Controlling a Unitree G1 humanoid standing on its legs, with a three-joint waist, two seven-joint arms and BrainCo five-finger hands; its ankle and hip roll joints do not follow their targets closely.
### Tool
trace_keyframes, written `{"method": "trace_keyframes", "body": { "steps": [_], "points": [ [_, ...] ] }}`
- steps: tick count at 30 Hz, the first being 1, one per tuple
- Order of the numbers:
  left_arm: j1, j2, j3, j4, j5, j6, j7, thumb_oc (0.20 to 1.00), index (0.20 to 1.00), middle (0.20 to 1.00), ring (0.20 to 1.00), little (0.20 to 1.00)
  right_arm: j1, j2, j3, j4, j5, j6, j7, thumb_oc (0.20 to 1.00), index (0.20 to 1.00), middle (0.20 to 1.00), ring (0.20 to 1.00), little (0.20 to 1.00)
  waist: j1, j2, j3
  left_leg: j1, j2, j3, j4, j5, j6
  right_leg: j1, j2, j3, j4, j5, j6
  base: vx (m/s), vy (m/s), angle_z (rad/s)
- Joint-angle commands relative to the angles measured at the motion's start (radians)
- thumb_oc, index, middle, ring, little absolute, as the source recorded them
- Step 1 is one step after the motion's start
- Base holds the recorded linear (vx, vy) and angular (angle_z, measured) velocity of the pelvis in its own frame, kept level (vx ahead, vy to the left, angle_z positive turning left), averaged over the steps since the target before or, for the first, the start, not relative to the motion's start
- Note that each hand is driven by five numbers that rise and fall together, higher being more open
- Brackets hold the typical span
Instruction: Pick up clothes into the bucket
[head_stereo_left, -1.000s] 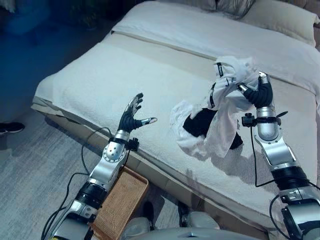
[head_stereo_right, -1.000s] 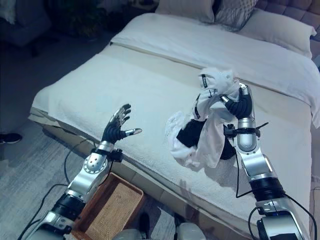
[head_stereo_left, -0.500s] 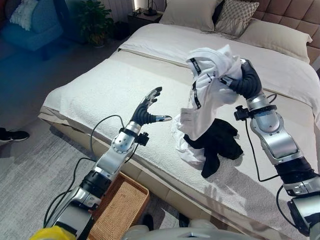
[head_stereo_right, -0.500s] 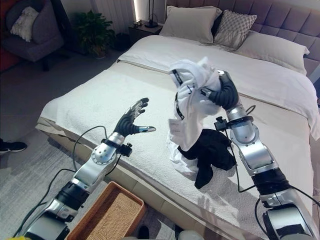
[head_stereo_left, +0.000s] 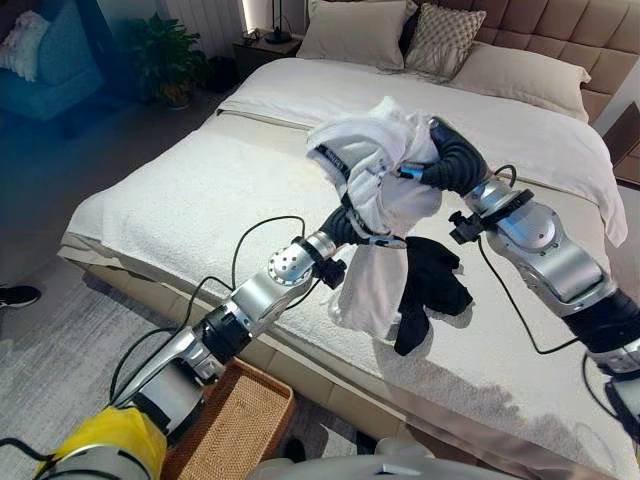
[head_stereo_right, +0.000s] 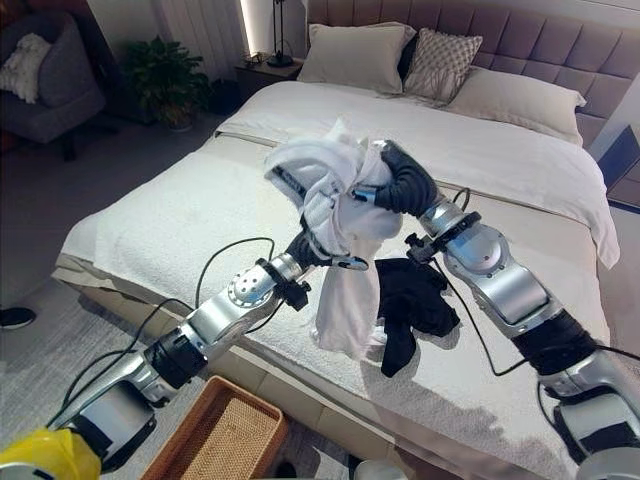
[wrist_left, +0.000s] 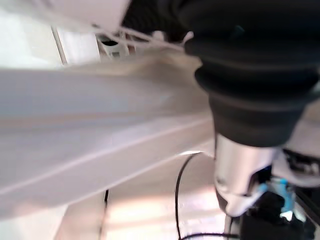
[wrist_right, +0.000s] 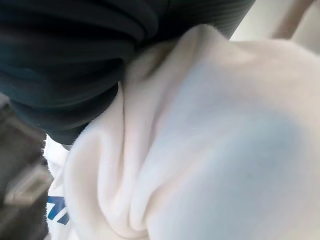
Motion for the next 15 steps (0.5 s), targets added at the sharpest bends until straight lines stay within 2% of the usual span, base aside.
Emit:
{"method": "trace_keyframes", "body": {
  "steps": [1, 9, 10, 11, 12, 13, 14, 15],
  "points": [
    [-0.107, -0.014, -0.049, 0.031, -0.100, -0.018, -0.015, 1.000, 1.000, 1.000, 1.000, 1.000, -0.081, -0.009, 0.016, -0.047, 0.130, -0.028, 0.043, 0.200, 0.200, 0.200, 0.200, 0.200, 0.013, -0.053, -0.064, -0.021, 0.044, -0.015, 0.056, -0.075, -0.057, 0.008, -0.069, -0.011, 0.052, -0.065, 0.087, 0.00, 0.000, 0.00],
    [-0.122, 0.025, -0.107, -0.003, -0.284, 0.010, -0.060, 1.000, 1.000, 1.000, 1.000, 1.000, -0.076, -0.040, 0.096, -0.077, 0.290, -0.015, 0.110, 0.200, 0.200, 0.200, 0.200, 0.200, 0.011, -0.052, -0.069, -0.025, 0.044, -0.020, 0.057, -0.072, -0.061, 0.005, -0.071, -0.014, 0.056, -0.067, 0.087, 0.00, 0.000, 0.00],
    [-0.122, 0.025, -0.107, -0.003, -0.284, 0.010, -0.060, 0.617, 0.617, 0.617, 0.617, 0.617, -0.076, -0.040, 0.097, -0.076, 0.290, -0.015, 0.110, 0.200, 0.200, 0.200, 0.200, 0.200, 0.011, -0.052, -0.069, -0.025, 0.044, -0.020, 0.057, -0.072, -0.061, 0.005, -0.071, -0.014, 0.056, -0.067, 0.087, 0.00, 0.000, 0.00],
    [-0.105, 0.035, -0.097, -0.006, -0.297, 0.003, -0.059, 0.200, 0.200, 0.200, 0.200, 0.200, -0.071, -0.046, 0.095, -0.080, 0.287, -0.023, 0.106, 0.200, 0.200, 0.200, 0.200, 0.200, 0.011, -0.052, -0.072, -0.024, 0.045, -0.018, 0.056, -0.072, -0.062, 0.006, -0.071, -0.016, 0.055, -0.066, 0.087, 0.00, 0.000, 0.00],
    [-0.091, 0.033, -0.088, -0.005, -0.301, 0.001, -0.059, 0.200, 0.200, 0.200, 0.200, 0.200, -0.060, -0.041, 0.083, -0.077, 0.292, -0.029, 0.098, 0.426, 0.426, 0.426, 0.426, 0.426, 0.010, -0.052, -0.073, -0.023, 0.045, -0.019, 0.057, -0.072, -0.062, 0.007, -0.072, -0.016, 0.054, -0.066, 0.087, 0.00, 0.000, 0.00],
    [-0.091, 0.033, -0.088, -0.005, -0.301, 0.001, -0.059, 0.200, 0.200, 0.200, 0.200, 0.200, -0.060, -0.041, 0.083, -0.077, 0.292, -0.029, 0.098, 0.489, 0.489, 0.489, 0.489, 0.489, 0.010, -0.052, -0.073, -0.023, 0.045, -0.019, 0.057, -0.072, -0.062, 0.007, -0.072, -0.016, 0.054, -0.066, 0.087, 0.00, 0.000, 0.00],
    [-0.051, 0.025, -0.061, -0.005, -0.296, -0.001, -0.054, 0.200, 0.200, 0.200, 0.200, 0.200, -0.034, -0.036, 0.059, -0.077, 0.272, -0.037, 0.086, 0.862, 0.862, 0.862, 0.862, 0.862, 0.009, -0.052, -0.074, -0.023, 0.045, -0.019, 0.056, -0.074, -0.062, 0.006, -0.072, -0.016, 0.055, -0.067, 0.086, 0.00, 0.000, 0.00],
    [-0.051, 0.025, -0.061, -0.005, -0.296, -0.001, -0.054, 0.200, 0.200, 0.200, 0.200, 0.200, -0.033, -0.036, 0.059, -0.078, 0.272, -0.037, 0.086, 1.000, 1.000, 1.000, 1.000, 1.000, 0.010, -0.052, -0.074, -0.023, 0.045, -0.019, 0.056, -0.074, -0.062, 0.006, -0.072, -0.016, 0.055, -0.067, 0.086, 0.00, 0.000, 0.00]
  ]
}}
